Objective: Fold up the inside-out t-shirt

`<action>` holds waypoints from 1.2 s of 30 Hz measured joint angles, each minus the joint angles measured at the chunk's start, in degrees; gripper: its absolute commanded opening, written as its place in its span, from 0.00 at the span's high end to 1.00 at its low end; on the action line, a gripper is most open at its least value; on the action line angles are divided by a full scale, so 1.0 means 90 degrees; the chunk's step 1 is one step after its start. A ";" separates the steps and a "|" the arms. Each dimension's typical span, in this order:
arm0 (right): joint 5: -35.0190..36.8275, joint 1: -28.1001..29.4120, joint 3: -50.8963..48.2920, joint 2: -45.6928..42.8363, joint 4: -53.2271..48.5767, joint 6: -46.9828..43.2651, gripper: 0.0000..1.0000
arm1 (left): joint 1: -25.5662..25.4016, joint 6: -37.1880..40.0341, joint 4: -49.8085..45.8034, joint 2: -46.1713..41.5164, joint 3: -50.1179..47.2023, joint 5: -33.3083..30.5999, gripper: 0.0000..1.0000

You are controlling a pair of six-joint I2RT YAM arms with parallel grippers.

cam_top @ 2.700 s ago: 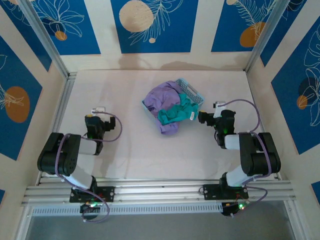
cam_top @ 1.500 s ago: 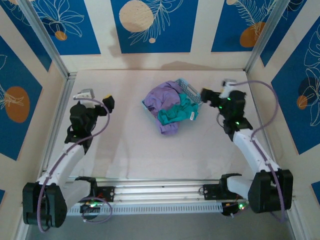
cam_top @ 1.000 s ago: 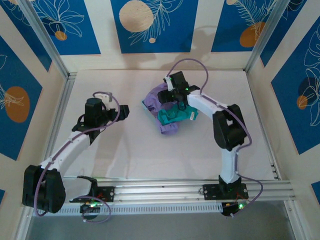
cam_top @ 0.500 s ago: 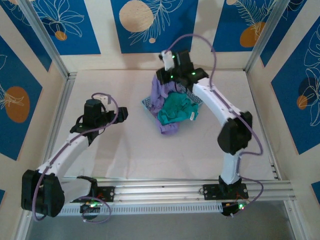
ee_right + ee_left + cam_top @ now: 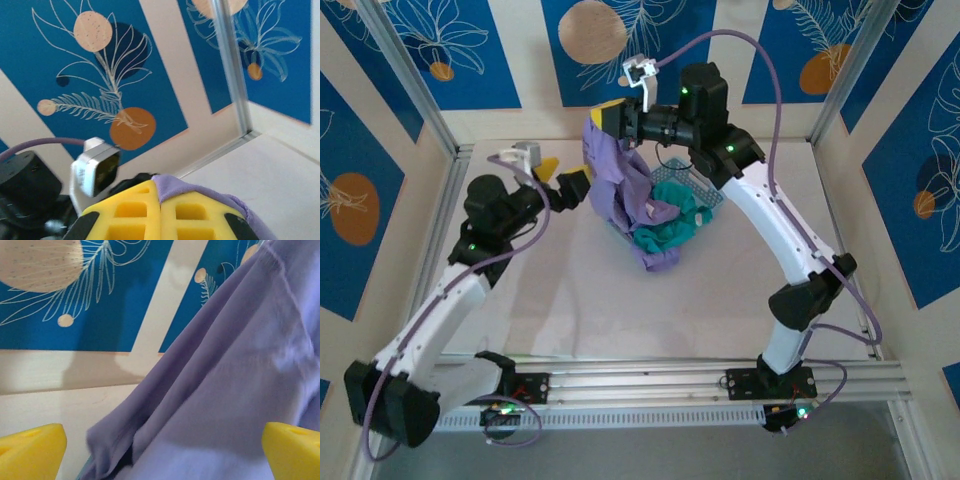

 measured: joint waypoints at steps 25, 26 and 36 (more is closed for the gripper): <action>0.3563 -0.1537 -0.5974 -0.2472 0.0024 0.0629 0.27 | 0.0160 0.1489 -0.0716 0.0413 0.4107 -0.2599 1.00; 0.3616 -0.1537 -0.6203 -0.2341 0.0019 0.0743 0.27 | 0.0163 0.1610 -0.0755 0.0427 0.4279 -0.2759 1.00; 0.3900 -0.1532 -0.6567 -0.1093 0.0401 0.1707 0.25 | 0.0177 0.2431 -0.1377 0.0753 0.4748 -0.3655 1.00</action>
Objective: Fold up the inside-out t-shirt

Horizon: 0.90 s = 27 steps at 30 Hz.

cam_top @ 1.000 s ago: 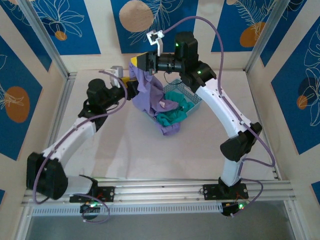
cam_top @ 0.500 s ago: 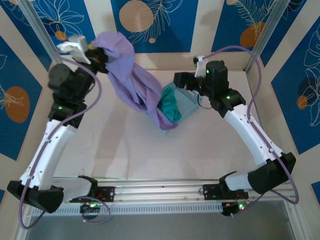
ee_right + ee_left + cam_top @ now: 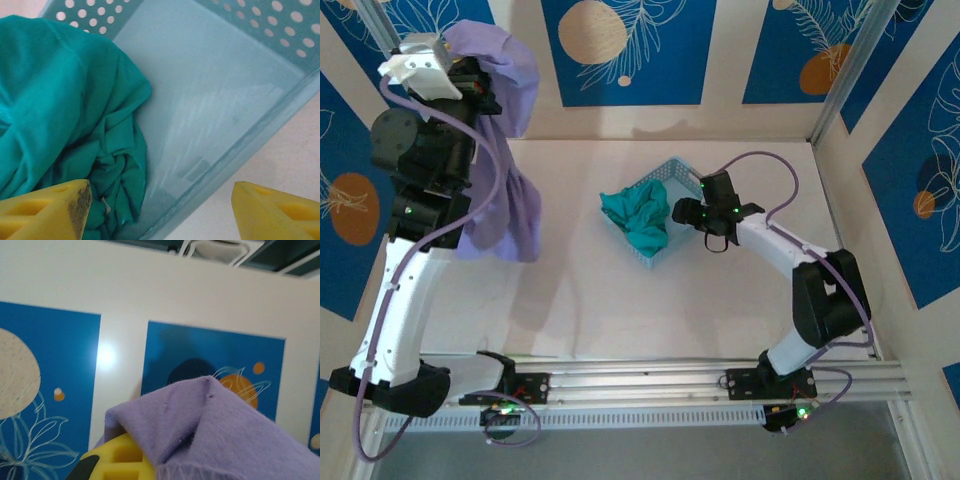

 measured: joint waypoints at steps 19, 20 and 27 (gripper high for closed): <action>0.1540 -0.2426 0.2132 0.1360 -0.0962 -0.1467 0.53 | 0.0027 -0.0729 -0.0563 -0.0554 -0.3058 0.0580 1.00; 0.1630 -0.2531 0.2324 0.1362 -0.1042 -0.1656 0.50 | 0.0027 -0.0906 -0.0554 -0.0568 -0.3213 0.0818 1.00; 0.1207 -0.1161 0.2251 0.0627 -0.1166 -0.2307 0.32 | -0.0070 -0.1581 -0.0593 -0.0345 -0.4201 0.1598 1.00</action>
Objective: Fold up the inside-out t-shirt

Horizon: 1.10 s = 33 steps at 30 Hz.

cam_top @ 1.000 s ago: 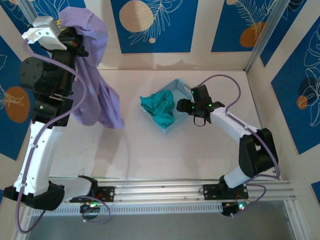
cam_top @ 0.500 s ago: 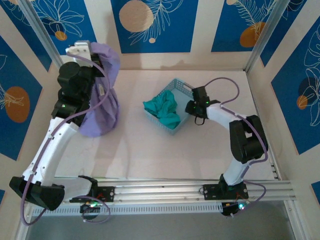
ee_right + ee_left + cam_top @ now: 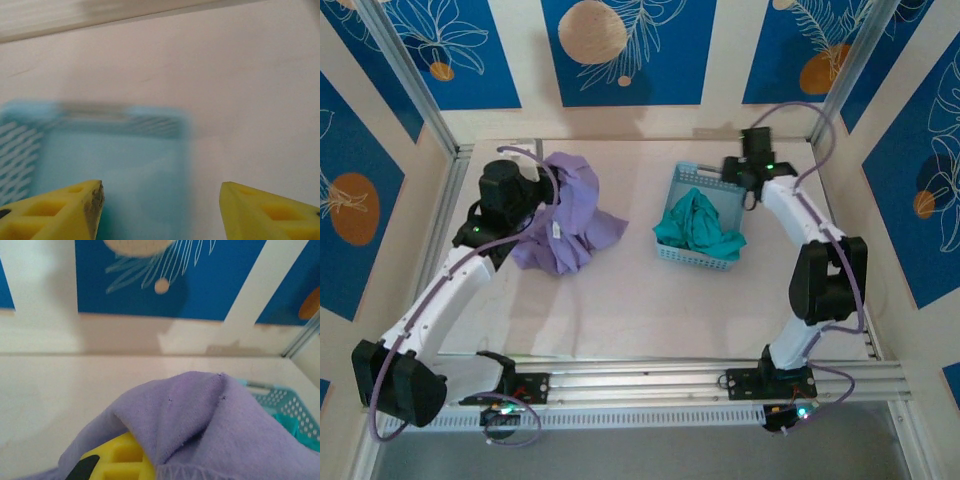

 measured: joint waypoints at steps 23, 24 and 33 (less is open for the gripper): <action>0.0121 0.1260 0.0580 0.1926 -0.0777 0.0017 0.89 | -0.0005 -0.0092 0.0010 -0.0418 -0.0665 -0.0248 1.00; 0.0138 0.1047 0.0498 0.1851 -0.0792 -0.0202 0.91 | -0.0005 -0.0095 0.0007 -0.0435 -0.0714 -0.0248 1.00; 0.0546 -0.0777 0.0500 0.1795 -0.0916 -0.1719 0.94 | -0.0005 -0.0104 -0.0019 -0.0442 -0.1083 -0.0238 1.00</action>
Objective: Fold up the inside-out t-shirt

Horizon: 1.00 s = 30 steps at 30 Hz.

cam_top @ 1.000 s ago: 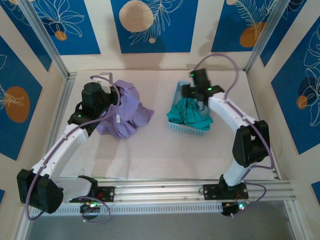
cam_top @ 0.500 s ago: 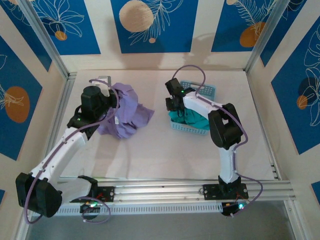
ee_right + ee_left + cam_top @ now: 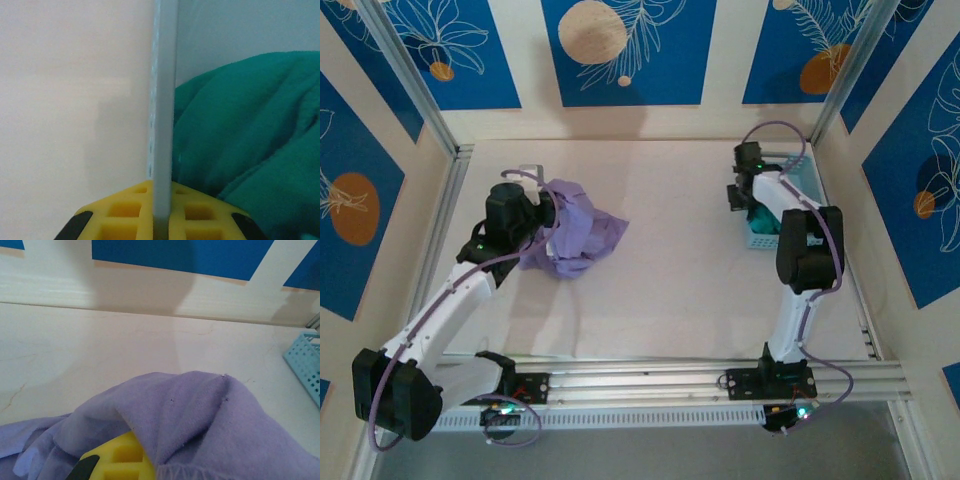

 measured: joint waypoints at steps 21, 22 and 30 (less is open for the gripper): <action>-0.0930 0.0585 -0.0396 -0.1795 0.0947 -0.0979 0.29 | -0.0262 -0.0396 -0.0073 0.0211 -0.0044 0.0799 1.00; -0.1324 0.1001 -0.0699 -0.2232 0.1219 -0.0869 0.28 | -0.0284 -0.0398 -0.0075 0.0211 -0.0027 0.0809 1.00; -0.4702 0.3269 -0.2688 -0.3038 0.3837 0.0486 0.23 | -0.0304 -0.0396 -0.0175 0.0168 0.0002 0.0831 1.00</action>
